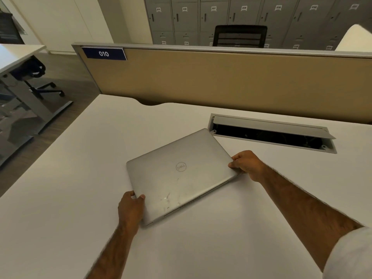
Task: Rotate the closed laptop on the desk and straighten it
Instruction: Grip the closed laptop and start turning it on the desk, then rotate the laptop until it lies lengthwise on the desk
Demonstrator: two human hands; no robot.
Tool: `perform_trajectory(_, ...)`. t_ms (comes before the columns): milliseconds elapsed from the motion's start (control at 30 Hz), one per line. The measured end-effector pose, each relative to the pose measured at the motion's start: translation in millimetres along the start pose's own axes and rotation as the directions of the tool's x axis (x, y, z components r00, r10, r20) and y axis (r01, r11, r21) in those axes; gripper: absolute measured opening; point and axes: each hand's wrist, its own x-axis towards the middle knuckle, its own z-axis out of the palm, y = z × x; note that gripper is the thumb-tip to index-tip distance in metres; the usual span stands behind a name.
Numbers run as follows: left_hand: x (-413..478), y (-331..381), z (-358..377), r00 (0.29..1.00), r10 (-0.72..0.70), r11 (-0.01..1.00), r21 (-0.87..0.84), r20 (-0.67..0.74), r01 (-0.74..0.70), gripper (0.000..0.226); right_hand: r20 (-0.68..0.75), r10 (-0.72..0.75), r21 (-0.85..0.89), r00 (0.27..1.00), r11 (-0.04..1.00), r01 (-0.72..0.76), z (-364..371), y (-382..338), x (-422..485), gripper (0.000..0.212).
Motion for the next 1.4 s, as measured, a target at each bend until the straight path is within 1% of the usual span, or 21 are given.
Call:
perform_trajectory(67,-14,-3,4,1.0,-0.003,1.0,-0.01,0.014,0.003,0.036,-0.002,0.009,-0.008,1.0,1.0,-0.009,-8,7,-3,0.027)
perform_trajectory(267,-55,-14,20,0.999,-0.001,1.0,-0.018,0.035,0.002,0.035,-0.024,0.03,-0.057,0.999,0.998,-0.031,-30,21,-10,0.028)
perform_trajectory(400,-70,-16,27,0.999,-0.008,1.0,-0.008,0.039,0.009,0.03,-0.051,0.004,-0.118,0.999,0.993,-0.01,-36,26,-14,0.022)
perform_trajectory(467,-73,-16,27,0.999,-0.006,1.0,0.007,0.038,0.006,0.029,-0.071,-0.012,-0.161,0.997,0.987,0.0,-36,28,-16,0.022)
perform_trajectory(667,-72,-10,26,0.999,0.002,0.999,0.036,0.046,-0.003,0.027,-0.099,-0.054,-0.293,0.994,0.956,0.023,-34,23,-17,0.033)
perform_trajectory(800,-72,-10,27,0.998,-0.009,0.999,0.042,0.066,0.007,0.018,-0.107,-0.051,-0.346,0.993,0.938,0.01,-34,20,-19,0.041)
perform_trajectory(1033,-83,-22,36,0.994,-0.028,0.999,0.036,0.105,0.025,0.019,-0.125,-0.041,-0.351,0.991,0.937,-0.006,-41,18,-20,0.036)
perform_trajectory(1133,-85,-26,35,0.993,-0.034,0.999,0.036,0.115,0.03,0.02,-0.117,-0.06,-0.363,0.991,0.932,0.013,-41,14,-28,0.033)
perform_trajectory(1200,-81,-25,29,0.988,-0.048,0.998,0.041,0.147,0.043,0.027,-0.133,-0.073,-0.356,0.988,0.934,0.021,-38,18,-38,0.035)
perform_trajectory(1233,-76,-24,24,0.987,-0.048,0.998,0.057,0.152,0.039,0.036,-0.171,-0.077,-0.341,0.982,0.94,0.014,-35,22,-47,0.04)
perform_trajectory(1300,-60,-18,18,0.995,0.035,0.979,0.195,0.092,-0.053,0.058,-0.274,-0.071,-0.269,0.959,0.963,-0.006,-29,34,-71,0.047)
perform_trajectory(1333,-51,-11,15,0.992,0.114,0.954,0.274,0.047,-0.122,0.065,-0.316,-0.061,-0.204,0.947,0.979,-0.005,-23,41,-85,0.048)
perform_trajectory(1400,-33,8,14,0.958,0.287,0.872,0.413,0.006,-0.263,0.064,-0.338,0.012,-0.02,0.941,1.0,-0.02,-6,56,-122,0.047)
